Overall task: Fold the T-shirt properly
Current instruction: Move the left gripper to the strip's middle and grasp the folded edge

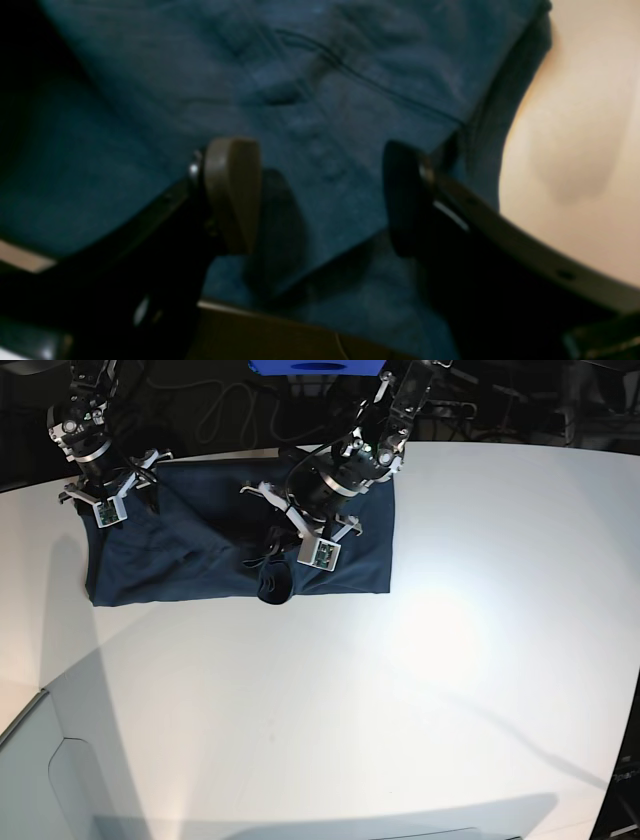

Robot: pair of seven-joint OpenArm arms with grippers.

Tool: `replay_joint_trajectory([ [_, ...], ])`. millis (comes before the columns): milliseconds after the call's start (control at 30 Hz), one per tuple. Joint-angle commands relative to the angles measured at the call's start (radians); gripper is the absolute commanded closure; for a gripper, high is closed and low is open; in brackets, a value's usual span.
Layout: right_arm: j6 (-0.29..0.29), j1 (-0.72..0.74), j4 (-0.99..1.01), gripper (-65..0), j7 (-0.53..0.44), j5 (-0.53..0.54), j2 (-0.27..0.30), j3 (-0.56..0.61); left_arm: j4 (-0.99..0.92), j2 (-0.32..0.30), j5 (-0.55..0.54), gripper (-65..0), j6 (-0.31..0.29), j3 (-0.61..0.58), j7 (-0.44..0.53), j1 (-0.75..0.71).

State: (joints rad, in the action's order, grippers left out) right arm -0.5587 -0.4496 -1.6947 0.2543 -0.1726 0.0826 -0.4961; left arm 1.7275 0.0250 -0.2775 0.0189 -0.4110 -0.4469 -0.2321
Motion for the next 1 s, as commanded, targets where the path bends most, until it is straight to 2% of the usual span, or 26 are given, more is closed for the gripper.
replay_joint_trajectory([
  [0,-0.01,-0.001,-0.014,-36.8,-0.023,0.014,0.01,-0.005,0.016,0.01,-0.004,0.0,-0.009,-0.019,0.018,0.004],
  [233,-0.01,-0.001,-0.014,-36.8,-0.023,0.014,0.01,-0.002,-0.008,0.01,-0.004,0.0,-0.009,-0.073,0.018,0.02],
  [667,-0.01,-0.001,-0.015,-36.8,-0.023,0.014,0.012,0.0,-0.025,0.01,-0.004,-0.5,-0.007,-0.079,-0.002,0.058],
  [833,-0.01,-0.001,-0.017,-36.8,-0.023,0.014,0.012,0.001,-0.01,0.01,-0.013,-24.1,0.086,-0.081,-0.068,0.058],
  [900,-0.01,-0.001,-0.017,-36.8,-0.023,0.014,0.012,0.001,0.024,0.006,-0.013,-28.3,0.083,-0.081,-0.066,0.055],
  [967,-0.01,-0.001,-0.017,-36.8,-0.023,0.014,0.012,0.001,0.073,0.002,-0.013,-28.3,0.083,-0.081,-0.065,0.041],
])
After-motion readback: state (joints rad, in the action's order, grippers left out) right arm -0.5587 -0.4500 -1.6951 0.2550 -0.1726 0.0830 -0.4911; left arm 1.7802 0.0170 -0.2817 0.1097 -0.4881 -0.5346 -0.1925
